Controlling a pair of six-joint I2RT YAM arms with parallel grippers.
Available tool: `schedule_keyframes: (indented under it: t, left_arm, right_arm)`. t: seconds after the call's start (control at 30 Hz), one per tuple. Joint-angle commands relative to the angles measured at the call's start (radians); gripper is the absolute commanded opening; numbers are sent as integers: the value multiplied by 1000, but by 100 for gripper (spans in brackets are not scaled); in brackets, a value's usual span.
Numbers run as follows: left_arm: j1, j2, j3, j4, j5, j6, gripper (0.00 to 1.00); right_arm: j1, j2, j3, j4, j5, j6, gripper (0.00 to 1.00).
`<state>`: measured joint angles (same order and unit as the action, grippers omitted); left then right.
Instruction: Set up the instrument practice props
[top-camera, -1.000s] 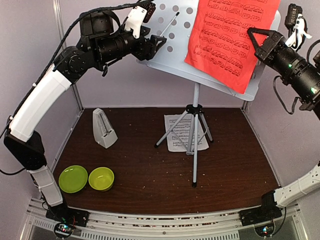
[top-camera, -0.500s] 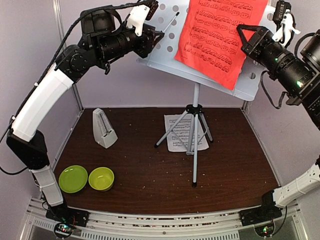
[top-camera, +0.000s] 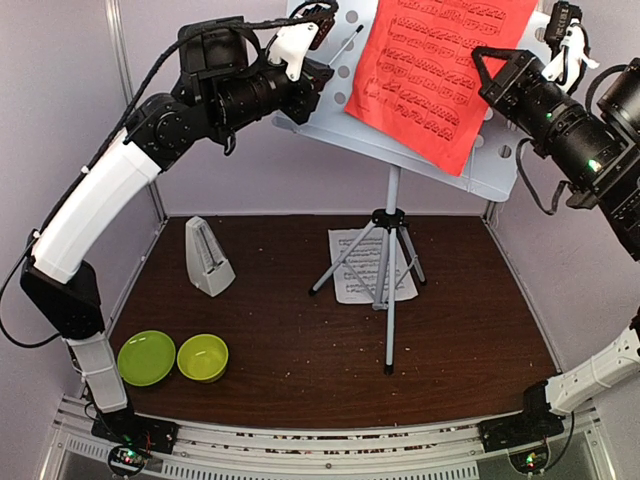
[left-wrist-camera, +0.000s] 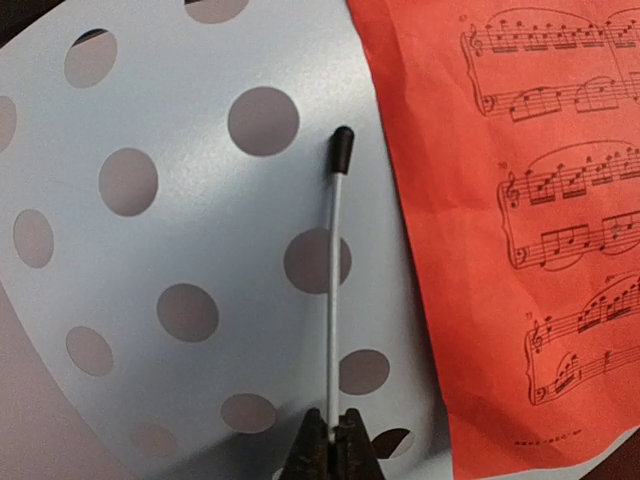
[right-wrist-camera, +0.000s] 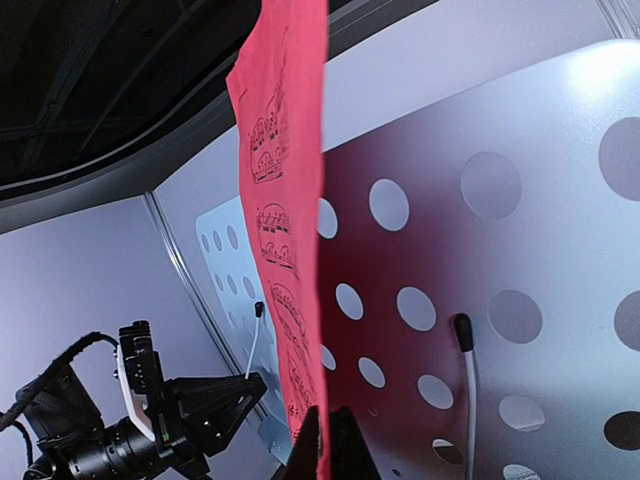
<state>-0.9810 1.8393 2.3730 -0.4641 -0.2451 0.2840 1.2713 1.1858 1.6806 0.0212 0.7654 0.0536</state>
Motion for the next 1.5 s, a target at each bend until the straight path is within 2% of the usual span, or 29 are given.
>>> schedule_keyframes:
  t: [0.0,0.23,0.43,0.6,0.97,1.23,1.47]
  left_arm:
    - [-37,-20,-42,149,-67,57,0]
    - [-38,-121,-247,380,-182,25,0]
    - [-29,-208,-428,567,-72,-3,0]
    - [-25,-216,-453,580,4,13,0]
    - [-20,-249,-531,643,42,-13,0]
    - [2,-286,-600,674,67,-77,0]
    - [8,-287,-609,670,72,-65,0]
  right_arm:
    - [-4,10,34,0,46,18,0]
    - [-5,35,62,-16,53,21,0]
    - [-5,70,96,-22,24,14,0]
    - [-6,122,162,-65,-7,-19,0]
    - [-22,235,292,-109,-32,-51,0]
    - [-94,274,319,-132,-164,-62,0]
    - [-141,308,339,-165,-275,-65,0]
